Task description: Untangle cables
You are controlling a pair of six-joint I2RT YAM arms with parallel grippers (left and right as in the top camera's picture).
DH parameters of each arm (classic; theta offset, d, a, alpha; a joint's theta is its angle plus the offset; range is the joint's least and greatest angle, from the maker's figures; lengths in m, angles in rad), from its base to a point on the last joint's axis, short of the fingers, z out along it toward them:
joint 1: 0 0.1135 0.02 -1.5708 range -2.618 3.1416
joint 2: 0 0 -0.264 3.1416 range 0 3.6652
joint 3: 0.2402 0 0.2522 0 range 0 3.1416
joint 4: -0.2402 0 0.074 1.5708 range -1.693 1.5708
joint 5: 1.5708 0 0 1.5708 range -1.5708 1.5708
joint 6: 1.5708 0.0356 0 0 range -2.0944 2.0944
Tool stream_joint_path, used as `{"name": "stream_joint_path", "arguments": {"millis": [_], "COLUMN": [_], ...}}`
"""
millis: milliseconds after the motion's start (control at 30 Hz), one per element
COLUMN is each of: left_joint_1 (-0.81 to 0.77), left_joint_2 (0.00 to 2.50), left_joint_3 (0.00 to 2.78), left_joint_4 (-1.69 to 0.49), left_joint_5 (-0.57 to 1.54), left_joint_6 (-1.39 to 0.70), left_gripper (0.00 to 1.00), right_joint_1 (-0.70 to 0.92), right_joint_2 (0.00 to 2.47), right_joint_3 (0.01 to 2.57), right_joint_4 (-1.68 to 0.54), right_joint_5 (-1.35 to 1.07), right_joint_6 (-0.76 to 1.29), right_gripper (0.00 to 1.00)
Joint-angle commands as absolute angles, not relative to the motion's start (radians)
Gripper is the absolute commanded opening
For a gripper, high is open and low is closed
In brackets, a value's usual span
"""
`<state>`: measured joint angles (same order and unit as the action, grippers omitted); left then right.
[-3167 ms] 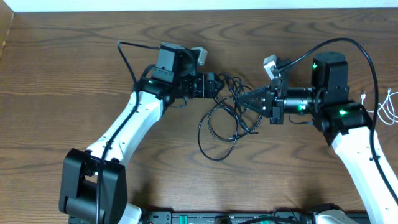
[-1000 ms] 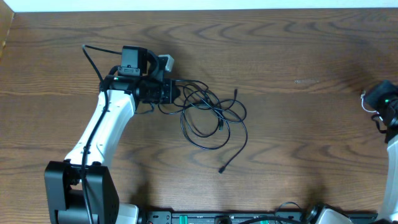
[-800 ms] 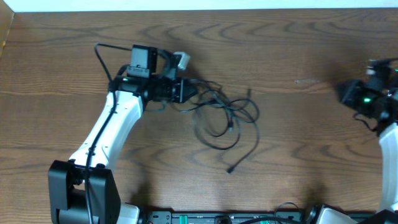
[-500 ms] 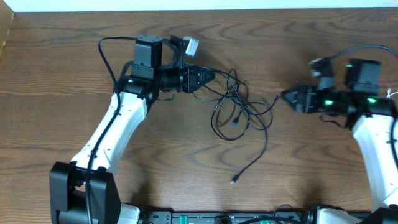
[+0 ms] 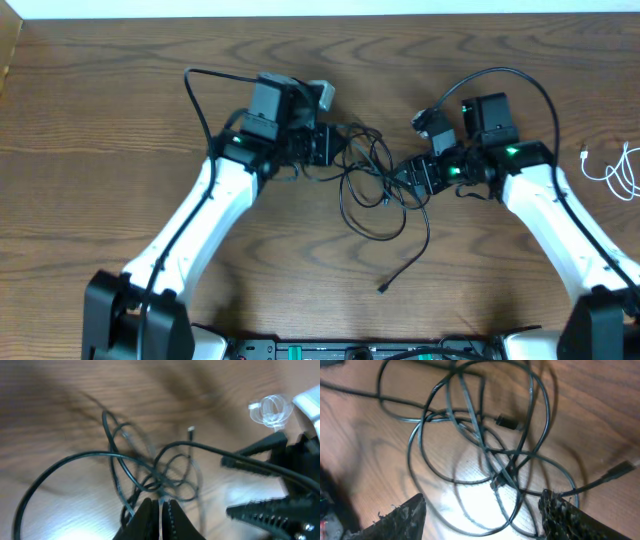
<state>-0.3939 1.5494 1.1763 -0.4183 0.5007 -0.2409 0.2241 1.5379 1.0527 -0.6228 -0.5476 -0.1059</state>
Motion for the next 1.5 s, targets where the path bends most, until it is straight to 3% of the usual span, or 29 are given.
{"name": "stream_joint_path", "arguments": {"millis": [0, 333, 400, 433, 567, 900, 1100, 1267, 1467], "left_joint_1": [-0.456, -0.556, -0.556, -0.556, -0.554, -0.494, -0.458, -0.377, -0.203], "left_joint_2": [1.471, 1.417, 1.415, 1.411, 1.383, 1.303, 1.25, 1.25, 1.252], "left_joint_3": [1.237, 1.25, 1.25, 1.25, 1.25, 1.25, 1.25, 1.25, 1.25], "left_joint_4": [-0.455, -0.458, -0.451, -0.446, -0.433, -0.437, -0.463, -0.564, -0.632], "left_joint_5": [0.254, 0.224, 0.238, 0.253, 0.256, 0.216, 0.146, 0.013, 0.01], "left_joint_6": [-0.207, -0.283, -0.283, -0.283, -0.278, -0.284, -0.283, -0.283, -0.283], "left_gripper": [0.07, 0.07, 0.08, 0.08, 0.07, 0.08, 0.07, 0.07, 0.07], "right_joint_1": [0.241, 0.331, 0.343, 0.349, 0.355, 0.354, 0.335, 0.244, 0.081], "right_joint_2": [1.563, 1.616, 1.621, 1.623, 1.623, 1.623, 1.623, 1.623, 1.623], "right_joint_3": [1.067, 1.066, 1.067, 1.066, 1.066, 1.066, 1.066, 1.066, 1.066], "right_joint_4": [-0.597, -0.543, -0.53, -0.521, -0.495, -0.498, -0.522, -0.603, -0.641], "right_joint_5": [-0.529, -0.53, -0.53, -0.529, -0.528, -0.447, -0.118, 0.164, 0.191], "right_joint_6": [-0.102, -0.102, -0.102, -0.102, -0.097, -0.027, 0.221, 0.437, 0.448], "right_gripper": [0.7, 0.73, 0.69, 0.63, 0.01, 0.01, 0.01, 0.01, 0.01]}}
